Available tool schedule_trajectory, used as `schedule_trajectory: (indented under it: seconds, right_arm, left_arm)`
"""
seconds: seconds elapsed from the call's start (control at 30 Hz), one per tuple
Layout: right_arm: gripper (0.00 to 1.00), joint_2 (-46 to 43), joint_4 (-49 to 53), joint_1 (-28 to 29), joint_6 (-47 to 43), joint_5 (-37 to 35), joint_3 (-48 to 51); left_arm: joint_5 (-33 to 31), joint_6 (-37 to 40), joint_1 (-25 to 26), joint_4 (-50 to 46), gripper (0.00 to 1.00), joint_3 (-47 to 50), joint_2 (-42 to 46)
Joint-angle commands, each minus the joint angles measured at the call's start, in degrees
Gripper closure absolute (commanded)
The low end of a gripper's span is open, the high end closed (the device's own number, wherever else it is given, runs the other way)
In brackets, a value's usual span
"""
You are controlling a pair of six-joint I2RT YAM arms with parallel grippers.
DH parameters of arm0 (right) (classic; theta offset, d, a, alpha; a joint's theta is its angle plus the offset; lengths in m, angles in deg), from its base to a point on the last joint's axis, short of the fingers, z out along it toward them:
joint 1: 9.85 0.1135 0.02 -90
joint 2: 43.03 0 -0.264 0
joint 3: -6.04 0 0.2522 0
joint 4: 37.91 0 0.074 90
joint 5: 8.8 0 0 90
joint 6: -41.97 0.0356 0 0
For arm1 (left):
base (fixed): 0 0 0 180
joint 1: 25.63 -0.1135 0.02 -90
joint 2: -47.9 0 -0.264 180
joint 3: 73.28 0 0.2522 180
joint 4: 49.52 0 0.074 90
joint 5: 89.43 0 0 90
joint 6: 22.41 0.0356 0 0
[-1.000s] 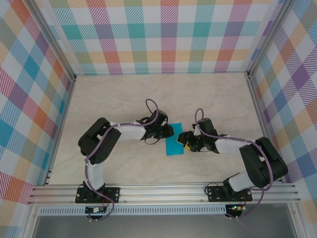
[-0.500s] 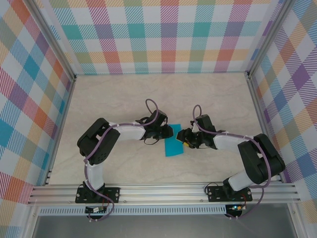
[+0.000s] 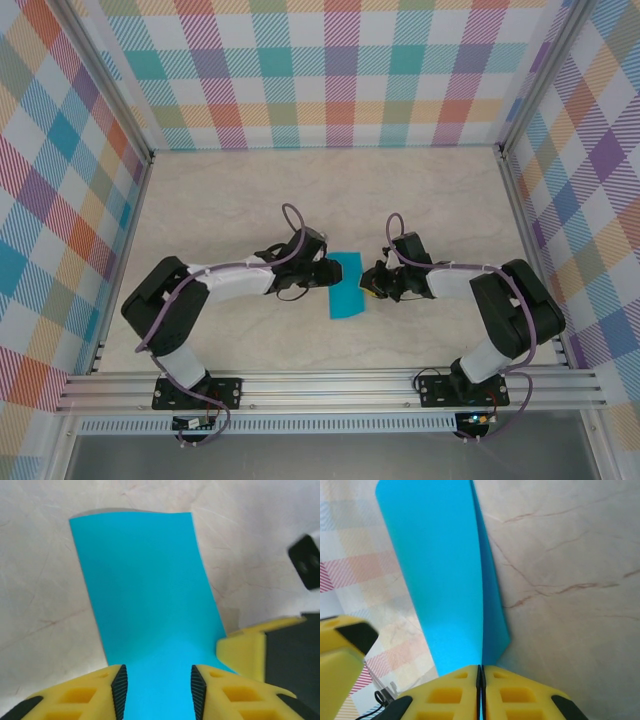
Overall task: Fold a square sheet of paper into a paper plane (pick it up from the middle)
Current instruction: Third fold the triangle at the center of the table.
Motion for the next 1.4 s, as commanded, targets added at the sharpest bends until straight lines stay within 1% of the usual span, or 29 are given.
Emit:
schedule_trajectory:
  seconds: [0.0, 0.07, 0.17, 0.27, 0.37, 0.4, 0.5, 0.63, 0.77, 0.83, 1.0, 1.1, 1.23, 1.37]
  right_arm:
    - [0.89, -0.11, -1.72, -0.19, 0.92, 1.57, -0.15]
    - [0.89, -0.55, -0.96, -0.17, 1.09, 1.08, -0.15]
    - [0.89, -1.34, -0.98, -0.20, 1.44, 0.97, 0.10]
    - [0.89, -1.73, -1.03, -0.21, 1.79, 0.73, 0.43]
    - [0.89, -1.43, -1.41, -0.13, 2.13, 0.72, 0.45]
    - [0.89, -1.23, -1.60, -0.18, 2.19, 0.90, 0.47]
    - [0.89, -0.74, -2.45, -0.16, 2.59, 1.49, 0.47]
    - [0.89, -0.47, -2.70, -0.17, 2.60, 1.52, 0.56]
    - [0.89, -0.24, -2.51, -0.17, 2.51, 1.43, 0.55]
    - [0.89, -0.25, -2.51, -0.18, 2.43, 1.42, 0.62]
    - [0.89, -0.32, -2.15, -0.18, 2.19, 1.29, 0.65]
    - [0.89, -0.32, -1.71, -0.19, 2.01, 1.13, 0.47]
    - [0.89, -0.24, -1.36, -0.18, 1.88, 0.83, 0.43]
    - [0.89, -0.37, -1.13, -0.20, 1.78, 0.73, 0.40]
  left_arm:
    - [-4.40, 4.60, 4.32, -1.47, 0.54, 2.62, 5.33]
    - [-8.56, 7.83, 8.22, -3.51, 0.50, 2.69, 6.91]
    - [-16.95, 11.79, 15.20, -8.19, 0.45, 0.66, 6.68]
    - [-23.33, 14.02, 20.65, -10.37, 0.42, -1.62, 4.00]
    - [-30.34, 15.32, 24.50, -13.61, 0.42, -5.17, 0.01]
    - [-31.91, 15.48, 25.36, -13.87, 0.41, -6.16, -1.09]
    - [-33.61, 16.64, 26.81, -13.88, 0.40, -9.03, -4.41]
    - [-38.14, 17.46, 28.44, -18.98, 0.40, -14.11, -9.24]
    - [-41.63, 17.48, 29.29, -22.23, 0.43, -17.83, -13.01]
    - [-42.19, 17.53, 29.40, -22.83, 0.46, -18.74, -14.22]
    - [-43.83, 16.74, 29.54, -23.32, 0.59, -18.89, -14.46]
    - [-43.28, 16.85, 29.53, -22.66, 0.68, -18.45, -13.80]
    - [-42.74, 17.36, 29.58, -21.82, 0.77, -17.43, -12.87]
    - [-41.47, 17.89, 29.58, -20.80, 0.88, -16.30, -11.71]
